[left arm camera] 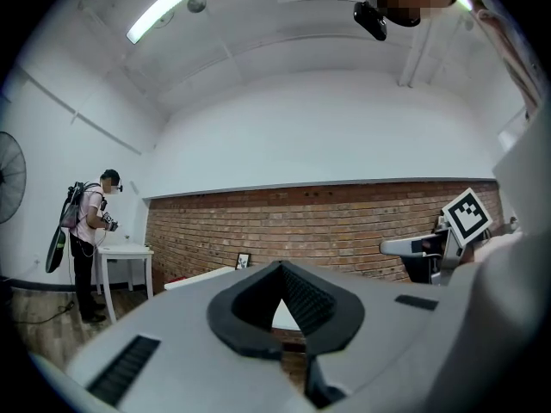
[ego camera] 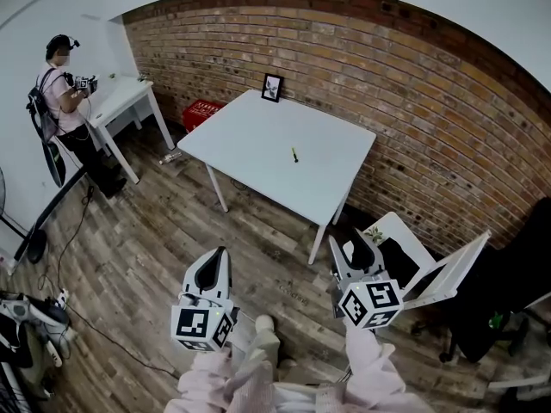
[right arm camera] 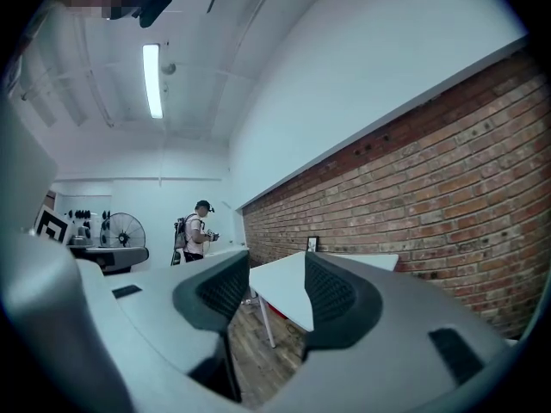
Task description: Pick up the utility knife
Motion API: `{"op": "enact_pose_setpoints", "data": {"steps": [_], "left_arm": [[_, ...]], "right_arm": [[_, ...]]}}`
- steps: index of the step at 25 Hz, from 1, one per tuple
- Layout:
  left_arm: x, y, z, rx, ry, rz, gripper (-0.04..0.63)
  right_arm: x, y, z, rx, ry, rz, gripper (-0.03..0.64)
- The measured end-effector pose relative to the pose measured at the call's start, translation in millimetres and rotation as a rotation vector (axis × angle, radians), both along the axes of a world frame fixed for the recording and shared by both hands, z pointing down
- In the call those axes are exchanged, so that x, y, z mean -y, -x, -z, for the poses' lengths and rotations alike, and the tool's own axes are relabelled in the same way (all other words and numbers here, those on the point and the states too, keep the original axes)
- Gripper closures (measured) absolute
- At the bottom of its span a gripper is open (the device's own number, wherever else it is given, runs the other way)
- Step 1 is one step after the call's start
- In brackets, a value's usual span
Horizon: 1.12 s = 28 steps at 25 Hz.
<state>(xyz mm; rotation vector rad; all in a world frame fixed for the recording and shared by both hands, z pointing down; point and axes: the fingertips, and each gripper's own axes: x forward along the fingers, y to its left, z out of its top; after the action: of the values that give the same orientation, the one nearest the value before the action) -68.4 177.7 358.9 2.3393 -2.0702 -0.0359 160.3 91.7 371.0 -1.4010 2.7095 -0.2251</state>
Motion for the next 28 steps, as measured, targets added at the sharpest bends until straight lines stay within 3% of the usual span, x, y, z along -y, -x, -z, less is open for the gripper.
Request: {"op": "enact_pose_setpoints", "data": {"steps": [16,28], "left_arm": [[152.2,61.9,-17.4,-0.037,0.036,-0.088,0.600],[225.5,101.0,-30.7,-0.045,0.065,-0.121,0.600]], "right_arm": [[134.4,53.5,-27.0,-0.008,0.082,-0.100,0.433],[201.1,94.2,-46.7,-0.013,0.137,-0.117,0.433]]}}
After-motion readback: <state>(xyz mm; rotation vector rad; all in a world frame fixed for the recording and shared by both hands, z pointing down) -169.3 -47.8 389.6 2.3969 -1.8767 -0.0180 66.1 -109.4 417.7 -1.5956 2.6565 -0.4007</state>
